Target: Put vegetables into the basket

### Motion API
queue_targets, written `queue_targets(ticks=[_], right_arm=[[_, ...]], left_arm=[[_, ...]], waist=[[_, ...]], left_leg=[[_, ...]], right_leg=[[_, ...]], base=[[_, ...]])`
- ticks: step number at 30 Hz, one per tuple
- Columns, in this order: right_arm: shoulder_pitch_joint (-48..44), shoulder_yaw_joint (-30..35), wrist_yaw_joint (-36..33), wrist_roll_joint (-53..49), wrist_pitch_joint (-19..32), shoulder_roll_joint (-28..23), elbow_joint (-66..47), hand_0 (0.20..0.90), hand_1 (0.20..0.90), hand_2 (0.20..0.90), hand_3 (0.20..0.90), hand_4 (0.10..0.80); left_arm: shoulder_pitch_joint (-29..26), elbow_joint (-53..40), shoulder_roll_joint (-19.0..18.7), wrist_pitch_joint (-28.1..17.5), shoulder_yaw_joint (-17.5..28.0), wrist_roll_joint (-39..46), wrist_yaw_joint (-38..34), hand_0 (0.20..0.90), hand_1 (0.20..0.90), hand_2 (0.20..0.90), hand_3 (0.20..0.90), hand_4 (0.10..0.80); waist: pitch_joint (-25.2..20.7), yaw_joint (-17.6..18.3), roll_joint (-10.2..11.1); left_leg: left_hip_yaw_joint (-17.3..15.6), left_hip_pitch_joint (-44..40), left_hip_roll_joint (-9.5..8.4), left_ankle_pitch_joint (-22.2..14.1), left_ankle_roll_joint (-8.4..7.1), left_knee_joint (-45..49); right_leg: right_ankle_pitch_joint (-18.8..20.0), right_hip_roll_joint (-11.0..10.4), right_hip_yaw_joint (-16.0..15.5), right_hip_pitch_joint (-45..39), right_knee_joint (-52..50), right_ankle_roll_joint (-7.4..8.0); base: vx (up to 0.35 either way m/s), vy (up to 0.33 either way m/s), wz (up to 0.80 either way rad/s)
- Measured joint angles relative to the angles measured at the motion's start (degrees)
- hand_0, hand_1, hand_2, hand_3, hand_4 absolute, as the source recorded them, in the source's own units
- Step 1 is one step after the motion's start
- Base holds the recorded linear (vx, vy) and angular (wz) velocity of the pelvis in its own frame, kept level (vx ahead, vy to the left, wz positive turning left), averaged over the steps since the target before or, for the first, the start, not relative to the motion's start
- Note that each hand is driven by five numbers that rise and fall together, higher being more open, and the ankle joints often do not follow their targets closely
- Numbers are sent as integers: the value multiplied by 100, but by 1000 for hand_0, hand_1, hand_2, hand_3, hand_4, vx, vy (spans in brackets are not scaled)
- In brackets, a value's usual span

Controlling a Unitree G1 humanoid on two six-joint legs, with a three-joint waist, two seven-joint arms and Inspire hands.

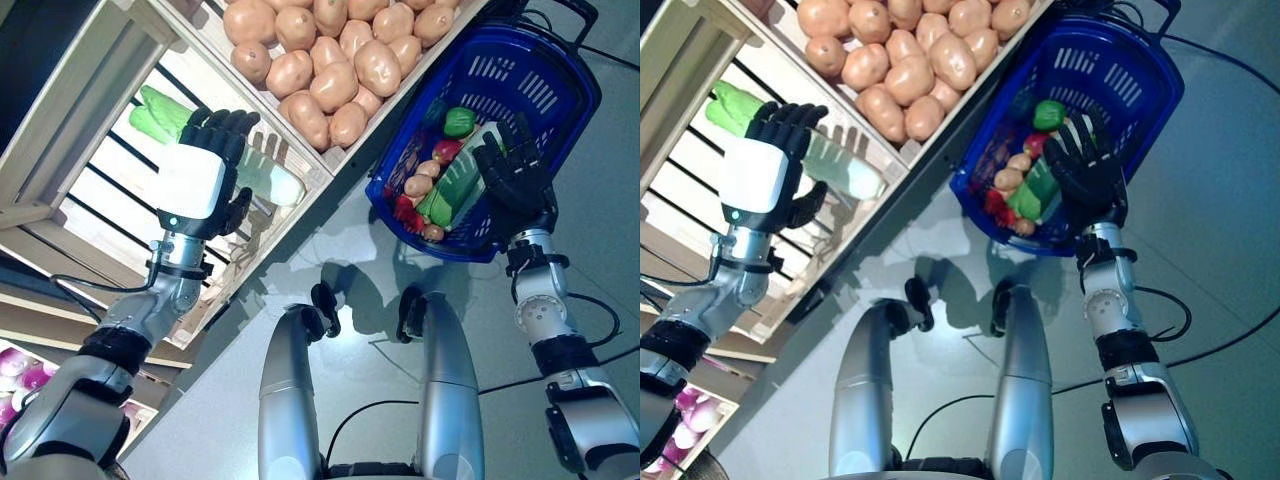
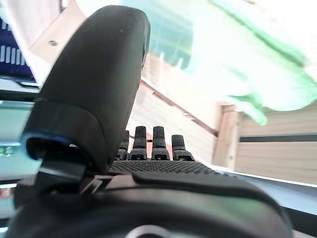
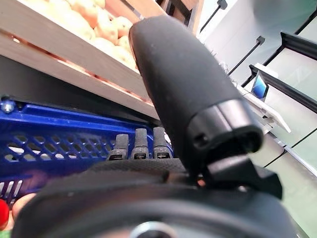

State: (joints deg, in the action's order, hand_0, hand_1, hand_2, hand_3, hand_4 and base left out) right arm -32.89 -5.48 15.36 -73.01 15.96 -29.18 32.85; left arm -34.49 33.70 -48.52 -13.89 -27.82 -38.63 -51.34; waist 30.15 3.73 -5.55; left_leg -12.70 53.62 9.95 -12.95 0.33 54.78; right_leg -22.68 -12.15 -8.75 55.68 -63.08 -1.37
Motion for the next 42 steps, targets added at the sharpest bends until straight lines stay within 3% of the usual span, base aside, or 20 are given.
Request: queue_targets(ticks=[13, 19, 30, 42], right_arm=[[-18, 7, 0, -2, -1, -6, 50, 900, 900, 900, 900, 800], [-103, 7, 0, -12, -57, -42, 59, 900, 900, 900, 900, 800], [-454, -58, 0, -216, -112, -205, 301, 900, 900, 900, 900, 800], [-872, -443, 0, -296, -186, -236, 420, 900, 900, 900, 900, 800]], left_arm=[[38, 32, 7, 98, 10, 298, 143, 900, 900, 900, 900, 800], [-206, 187, 10, 154, -128, 296, 766, 900, 900, 900, 900, 800], [-1508, 615, 10, 913, -1232, 208, 2153, 900, 900, 900, 900, 800], [-2544, 923, 58, 1506, -2104, -409, 3115, 900, 900, 900, 900, 800]], waist=[[0, -8, -1], [0, -3, -1], [0, 34, -1], [-3, 131, 6]], left_leg=[[-21, 41, -3, 2, -5, -51], [-19, 113, -2, 3, -6, -31], [-73, 212, 4, -13, 23, -16], [-94, 376, 49, -63, 96, 82]], right_leg=[[1, 8, 16, 65, 33, 0], [6, 12, 18, 134, 29, 7], [52, 35, 91, 260, 53, 66], [129, 114, 153, 395, 88, 143]], base=[[0, 0, 0], [0, 0, 0], [-2, 2, -1], [-9, -4, -2]])
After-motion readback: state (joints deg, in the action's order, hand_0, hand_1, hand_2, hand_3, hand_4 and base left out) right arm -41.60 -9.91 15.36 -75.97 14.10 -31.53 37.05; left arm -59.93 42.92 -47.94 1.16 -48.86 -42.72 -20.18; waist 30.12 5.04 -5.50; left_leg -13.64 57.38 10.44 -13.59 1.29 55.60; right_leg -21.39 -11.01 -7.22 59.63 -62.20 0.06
